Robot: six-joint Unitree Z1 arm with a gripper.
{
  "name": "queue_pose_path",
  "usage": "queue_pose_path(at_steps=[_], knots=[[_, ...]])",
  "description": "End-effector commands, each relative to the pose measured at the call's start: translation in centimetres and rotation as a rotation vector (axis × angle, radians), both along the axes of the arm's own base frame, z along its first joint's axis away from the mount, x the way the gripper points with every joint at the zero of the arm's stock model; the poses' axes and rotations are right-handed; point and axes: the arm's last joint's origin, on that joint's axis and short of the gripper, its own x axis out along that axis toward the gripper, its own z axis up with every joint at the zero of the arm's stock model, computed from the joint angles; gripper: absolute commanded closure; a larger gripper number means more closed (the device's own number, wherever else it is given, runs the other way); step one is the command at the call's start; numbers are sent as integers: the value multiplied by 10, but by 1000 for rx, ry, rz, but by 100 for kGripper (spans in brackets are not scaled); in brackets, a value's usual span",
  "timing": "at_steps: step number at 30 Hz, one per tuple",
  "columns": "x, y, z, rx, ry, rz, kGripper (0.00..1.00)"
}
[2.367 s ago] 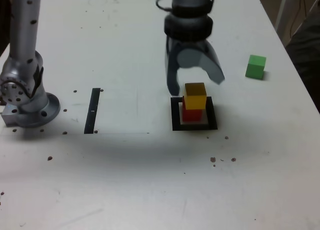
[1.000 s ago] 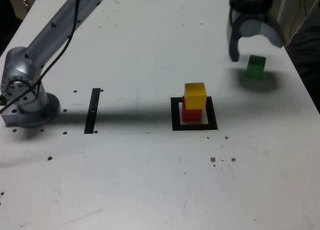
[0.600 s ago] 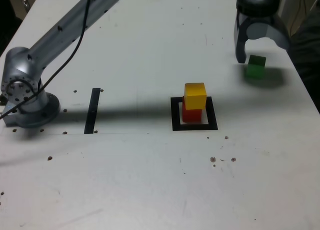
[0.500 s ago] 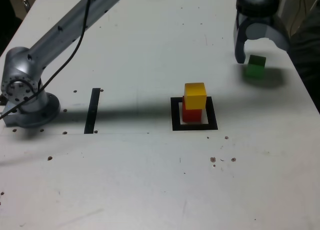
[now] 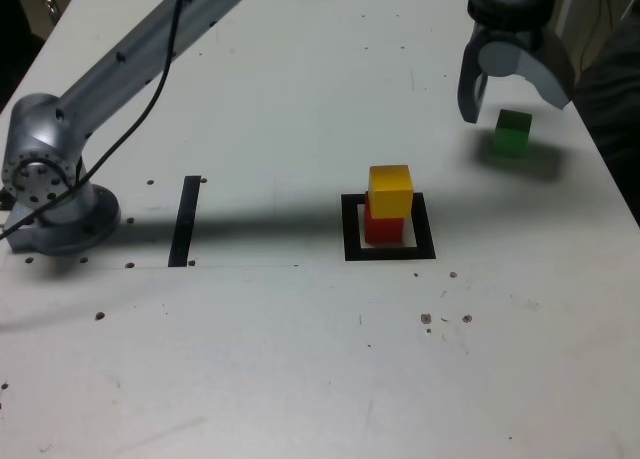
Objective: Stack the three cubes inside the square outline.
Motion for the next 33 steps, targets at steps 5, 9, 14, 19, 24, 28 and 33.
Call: queue_pose_path(at_steps=[5, 9, 14, 19, 24, 28, 33], knots=[[7, 1, -15, -6, 15, 9, 1], [10, 2, -20, -5, 15, 18, 2], [12, 1, -21, 3, 11, 24, 5], [14, -2, -25, 1, 18, 29, 11], [15, -3, -27, -1, 18, 39, 28], [16, -4, -27, 3, 18, 49, 51], [15, -6, -24, 6, 17, 49, 71]])
